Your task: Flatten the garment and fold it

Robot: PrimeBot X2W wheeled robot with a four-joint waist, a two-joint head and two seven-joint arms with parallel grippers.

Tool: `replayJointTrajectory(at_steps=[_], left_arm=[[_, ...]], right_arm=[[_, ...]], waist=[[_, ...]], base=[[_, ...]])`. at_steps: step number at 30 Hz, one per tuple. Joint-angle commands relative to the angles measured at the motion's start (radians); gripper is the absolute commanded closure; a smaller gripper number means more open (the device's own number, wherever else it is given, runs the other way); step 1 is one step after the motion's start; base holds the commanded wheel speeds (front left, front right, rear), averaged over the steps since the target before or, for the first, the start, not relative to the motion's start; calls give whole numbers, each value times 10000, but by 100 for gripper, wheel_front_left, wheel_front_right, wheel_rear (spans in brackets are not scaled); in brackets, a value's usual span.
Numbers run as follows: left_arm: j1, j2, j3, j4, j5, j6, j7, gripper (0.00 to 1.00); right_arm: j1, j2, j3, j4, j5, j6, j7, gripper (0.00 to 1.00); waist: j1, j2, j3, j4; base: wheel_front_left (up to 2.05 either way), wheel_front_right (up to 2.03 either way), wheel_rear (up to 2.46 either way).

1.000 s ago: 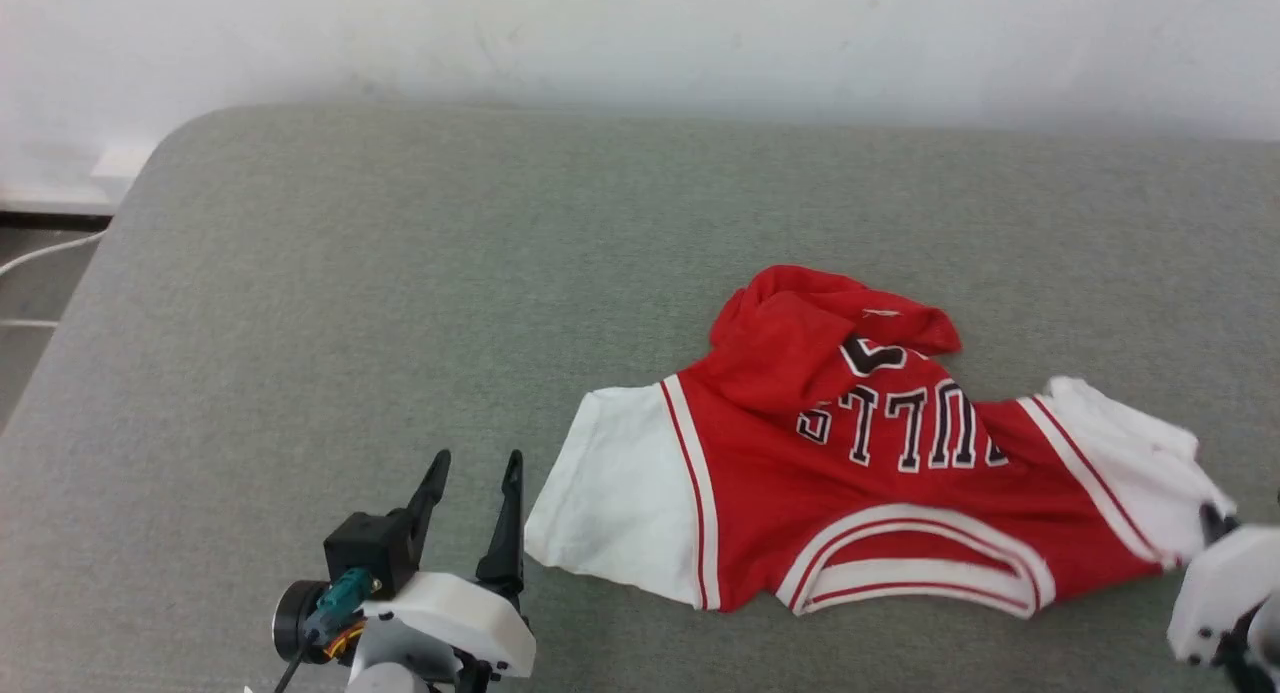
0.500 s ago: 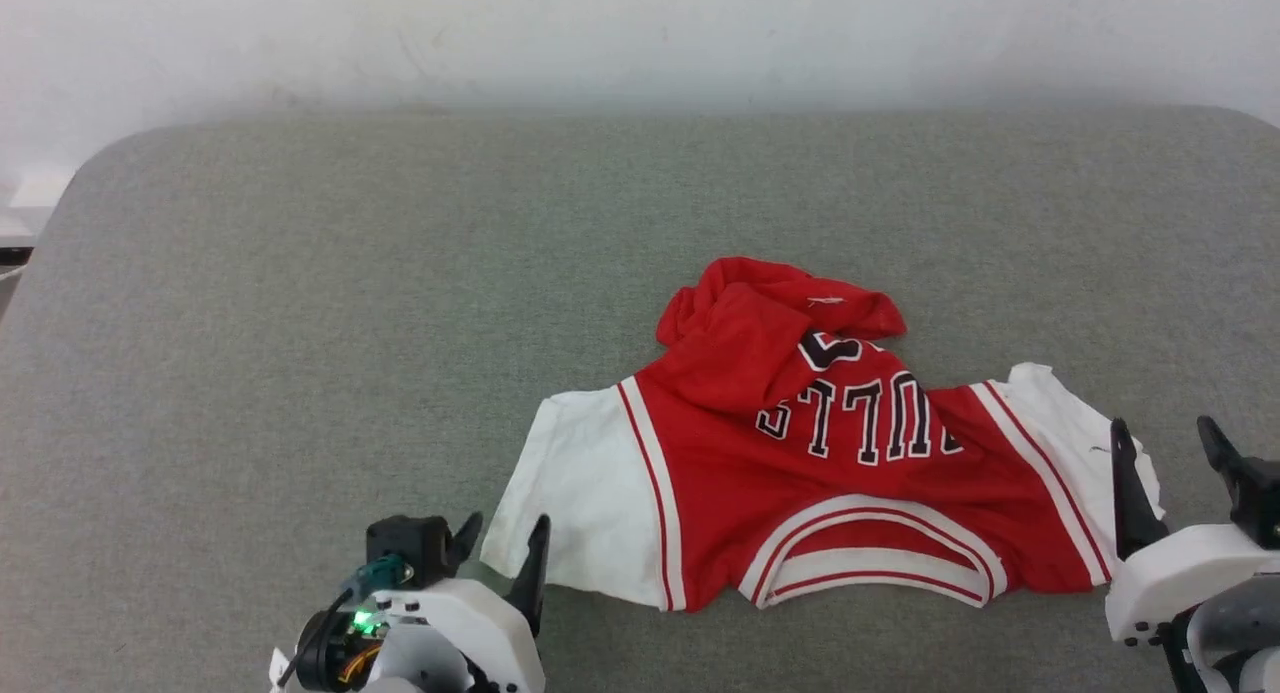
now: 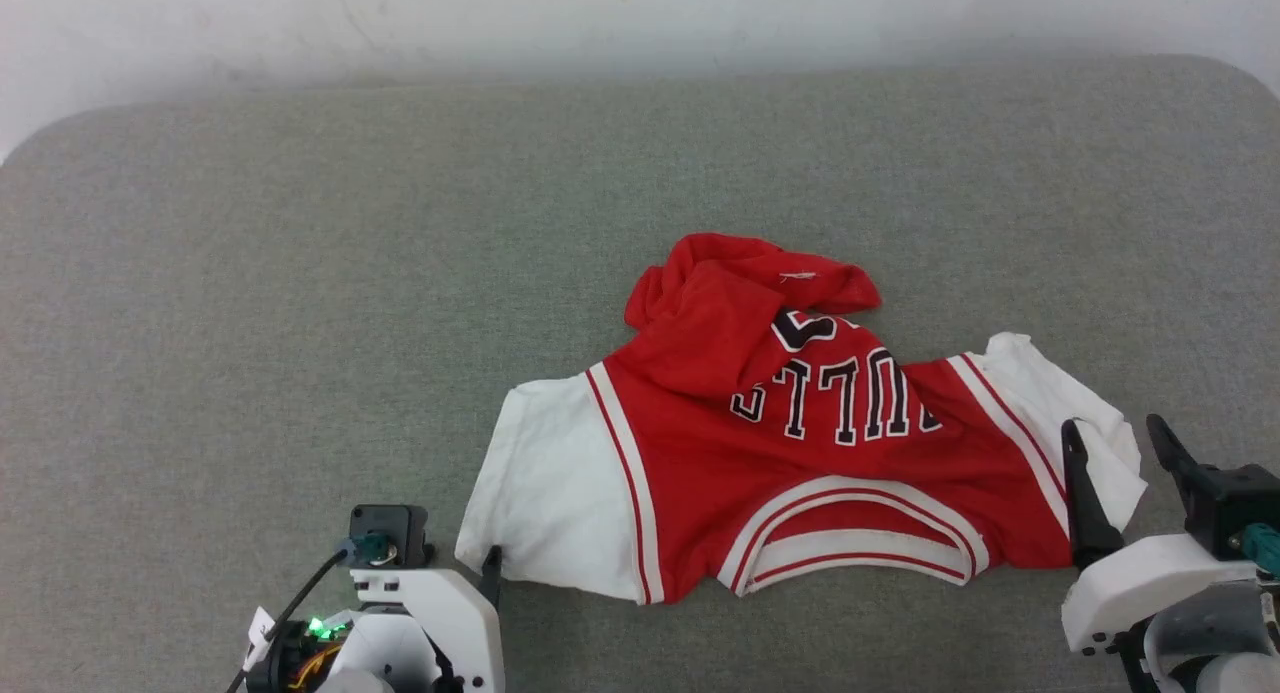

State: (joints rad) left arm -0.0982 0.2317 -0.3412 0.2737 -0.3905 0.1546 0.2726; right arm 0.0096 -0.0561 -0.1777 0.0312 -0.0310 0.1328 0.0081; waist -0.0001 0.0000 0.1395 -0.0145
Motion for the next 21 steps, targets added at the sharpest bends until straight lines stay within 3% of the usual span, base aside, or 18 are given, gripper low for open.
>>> replayJointTrajectory(at_steps=[1,2,3,4,5,9,13,21], left_arm=[[220,-6,-80,107,-106,-46,75,0],[233,0,-83,150,-149,-83,88,0],[247,-5,-101,217,-224,-155,152,23],[259,-31,-123,268,-332,-267,209,88],[277,-64,-145,291,-452,-397,248,100],[216,-76,-2,181,-588,-505,-203,100],[145,-32,450,-171,-593,-271,-1156,100],[233,180,1051,-1141,-463,86,-2520,100]], right_arm=[[53,26,56,57,14,-21,-19,0],[34,30,68,88,36,-21,-37,0],[21,33,80,125,57,-21,-47,0],[13,35,88,163,67,-21,-60,0],[0,37,76,204,76,-21,-81,0],[-30,42,-165,396,25,-21,-44,0],[67,-42,-436,543,-100,-21,310,0],[256,-711,-467,907,250,-21,1952,0]], waist=[[1,0,130,-82],[1,0,160,-80],[1,0,191,-69],[1,0,212,-56],[1,0,225,-41],[1,0,200,75],[1,0,19,261],[1,0,-93,601]], base=[[0,0,0],[0,0,0],[0,0,0],[0,0,0],[0,0,0],[0,0,0],[0,0,0],[0,0,0]])
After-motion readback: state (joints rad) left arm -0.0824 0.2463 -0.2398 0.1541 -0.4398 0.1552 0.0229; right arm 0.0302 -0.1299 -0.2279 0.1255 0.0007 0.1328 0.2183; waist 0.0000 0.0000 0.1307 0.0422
